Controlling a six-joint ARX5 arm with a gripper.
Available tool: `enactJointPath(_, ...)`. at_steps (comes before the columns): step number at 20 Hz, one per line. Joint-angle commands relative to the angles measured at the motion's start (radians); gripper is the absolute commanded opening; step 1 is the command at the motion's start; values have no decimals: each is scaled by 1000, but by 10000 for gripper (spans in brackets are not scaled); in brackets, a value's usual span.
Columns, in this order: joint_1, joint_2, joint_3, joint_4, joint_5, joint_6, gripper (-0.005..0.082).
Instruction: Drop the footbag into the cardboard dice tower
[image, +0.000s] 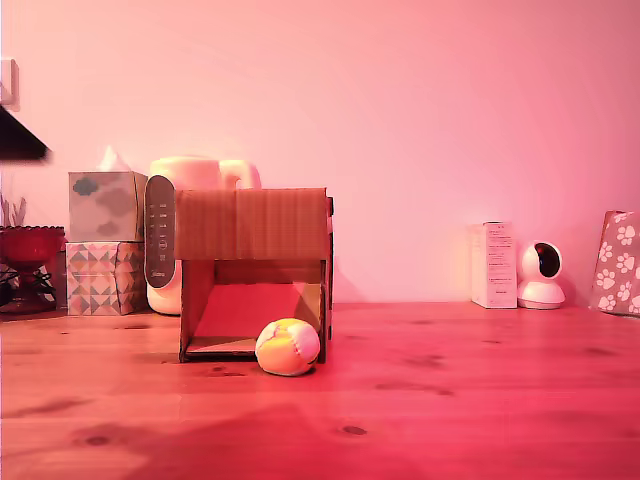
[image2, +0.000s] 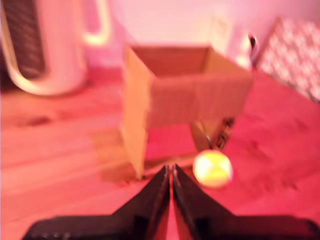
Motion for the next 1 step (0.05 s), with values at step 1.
enactJointPath(1, 2, -47, -30, -34, -17, -5, -24)
